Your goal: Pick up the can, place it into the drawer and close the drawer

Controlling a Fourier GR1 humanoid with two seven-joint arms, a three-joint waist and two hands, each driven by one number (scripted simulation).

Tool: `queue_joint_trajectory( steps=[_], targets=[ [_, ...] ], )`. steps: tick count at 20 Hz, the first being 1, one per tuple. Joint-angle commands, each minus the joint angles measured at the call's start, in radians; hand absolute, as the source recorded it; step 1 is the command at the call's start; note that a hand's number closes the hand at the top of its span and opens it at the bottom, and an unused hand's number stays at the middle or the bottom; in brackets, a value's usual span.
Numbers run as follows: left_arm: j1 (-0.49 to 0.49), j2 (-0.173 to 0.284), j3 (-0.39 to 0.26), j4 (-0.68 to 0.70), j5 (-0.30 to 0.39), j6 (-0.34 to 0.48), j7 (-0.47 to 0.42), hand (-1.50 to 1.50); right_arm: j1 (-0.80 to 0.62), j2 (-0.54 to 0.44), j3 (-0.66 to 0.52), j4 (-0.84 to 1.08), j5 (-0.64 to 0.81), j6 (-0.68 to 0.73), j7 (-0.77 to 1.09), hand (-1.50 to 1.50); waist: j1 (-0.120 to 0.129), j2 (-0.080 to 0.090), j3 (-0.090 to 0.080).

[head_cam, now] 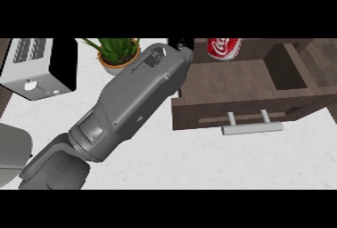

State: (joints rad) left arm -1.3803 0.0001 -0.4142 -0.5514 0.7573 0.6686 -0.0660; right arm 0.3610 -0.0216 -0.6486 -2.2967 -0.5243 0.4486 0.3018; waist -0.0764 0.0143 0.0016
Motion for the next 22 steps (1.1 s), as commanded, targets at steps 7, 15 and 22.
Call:
queue_joint_trajectory(
  steps=[7,15,22],
  targets=[
    [-0.059,0.0,-0.134,0.082,0.094,0.07,0.002,-1.5,-0.016,-0.03,-0.018,0.001,-0.024,0.002,0.02,-1.5,-0.015,0.002,0.001],
    [-0.034,0.0,-0.196,0.079,0.172,0.133,-0.022,-1.5,-0.031,0.0,0.013,-0.02,0.013,-0.019,0.034,-1.5,-0.009,0.002,0.0],
    [0.006,0.0,-0.195,0.081,0.23,0.121,-0.131,-1.5,-0.104,-0.045,0.005,0.016,0.013,-0.058,0.054,-1.5,-0.004,0.008,0.0]
  ],
)
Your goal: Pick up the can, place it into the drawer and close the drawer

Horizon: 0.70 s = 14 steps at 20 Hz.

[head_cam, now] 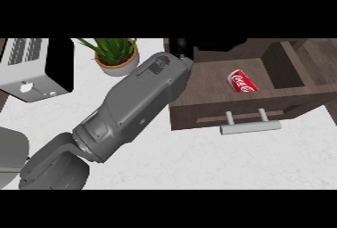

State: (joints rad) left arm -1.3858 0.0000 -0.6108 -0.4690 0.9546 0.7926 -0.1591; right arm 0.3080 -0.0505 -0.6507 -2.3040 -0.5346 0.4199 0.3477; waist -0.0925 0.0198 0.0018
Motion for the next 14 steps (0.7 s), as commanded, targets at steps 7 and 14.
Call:
queue_joint_trajectory(
  steps=[7,14],
  targets=[
    [-0.028,0.0,0.024,0.025,0.055,-0.022,-0.077,-1.5,-0.053,-0.087,-0.048,-0.086,0.201,0.092,-0.165,-1.5,0.003,0.005,0.0],
    [-0.054,0.0,-0.022,-0.041,0.092,0.038,-0.1,-1.5,-0.136,-0.065,0.075,-0.117,0.412,0.099,-0.225,-1.5,0.033,-0.002,0.0]
  ],
)
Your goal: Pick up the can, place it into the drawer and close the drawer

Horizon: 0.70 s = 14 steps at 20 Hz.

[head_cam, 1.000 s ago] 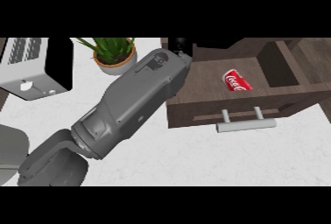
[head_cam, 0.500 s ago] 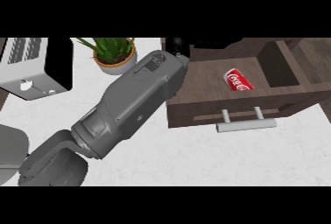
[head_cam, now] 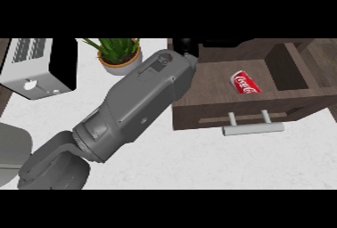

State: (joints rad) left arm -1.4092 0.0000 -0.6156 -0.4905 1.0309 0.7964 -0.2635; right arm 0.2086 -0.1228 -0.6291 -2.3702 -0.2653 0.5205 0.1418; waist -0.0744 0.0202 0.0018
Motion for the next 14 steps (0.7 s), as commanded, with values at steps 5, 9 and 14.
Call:
queue_joint_trajectory(
  steps=[5,9,14],
  targets=[
    [-0.029,0.0,0.016,0.025,0.02,0.0,-0.051,-1.5,-0.123,0.039,0.201,-0.053,0.406,-0.034,-0.051,-1.5,0.043,0.003,-0.001],
    [-0.012,0.0,0.02,-0.027,0.043,-0.001,-0.01,-1.5,-0.197,0.021,0.315,0.028,0.618,-0.061,-0.087,-1.5,0.068,-0.006,-0.001],
    [-0.005,0.013,0.025,-0.01,0.018,-0.025,-0.001,-1.5,-0.292,0.025,0.459,0.162,0.863,-0.158,-0.126,-1.5,0.083,-0.01,-0.002]
  ],
)
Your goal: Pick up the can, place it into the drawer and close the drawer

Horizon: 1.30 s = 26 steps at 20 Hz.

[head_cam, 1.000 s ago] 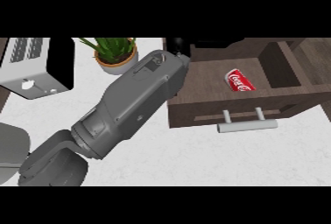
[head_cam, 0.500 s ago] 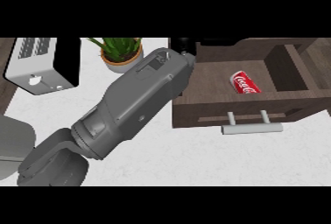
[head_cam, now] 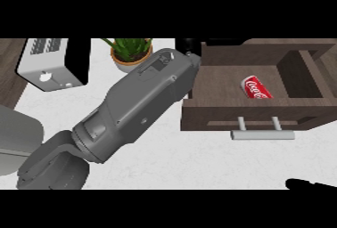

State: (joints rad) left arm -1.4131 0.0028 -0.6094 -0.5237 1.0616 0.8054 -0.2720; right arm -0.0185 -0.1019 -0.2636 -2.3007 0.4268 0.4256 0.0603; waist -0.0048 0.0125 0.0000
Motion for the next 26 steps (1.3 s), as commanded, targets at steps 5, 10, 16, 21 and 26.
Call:
queue_joint_trajectory(
  steps=[5,10,16,21,26],
  targets=[
    [0.039,0.023,0.012,-0.019,-0.029,0.005,0.03,-1.5,-0.184,0.023,0.239,0.253,0.375,-0.177,-0.059,-1.5,0.027,-0.006,-0.001],
    [-0.016,0.055,0.007,-0.058,-0.054,0.031,0.118,-1.5,-0.309,-0.017,0.26,0.538,0.481,-0.252,-0.125,-1.5,0.031,-0.007,0.0],
    [0.053,0.149,0.011,-0.13,-0.08,0.004,0.15,-1.5,-0.45,-0.065,0.308,0.752,0.622,-0.294,-0.141,-1.5,0.041,-0.01,0.0],
    [0.118,0.192,0.005,-0.197,-0.111,0.021,0.168,-1.5,-0.509,-0.05,0.296,1.025,0.719,-0.478,-0.185,-1.5,0.045,-0.008,0.001],
    [0.158,0.285,-0.011,-0.311,-0.139,0.031,0.258,-1.5,-0.562,-0.007,0.28,1.233,0.775,-0.626,-0.174,-1.5,0.049,-0.011,0.001]
  ],
)
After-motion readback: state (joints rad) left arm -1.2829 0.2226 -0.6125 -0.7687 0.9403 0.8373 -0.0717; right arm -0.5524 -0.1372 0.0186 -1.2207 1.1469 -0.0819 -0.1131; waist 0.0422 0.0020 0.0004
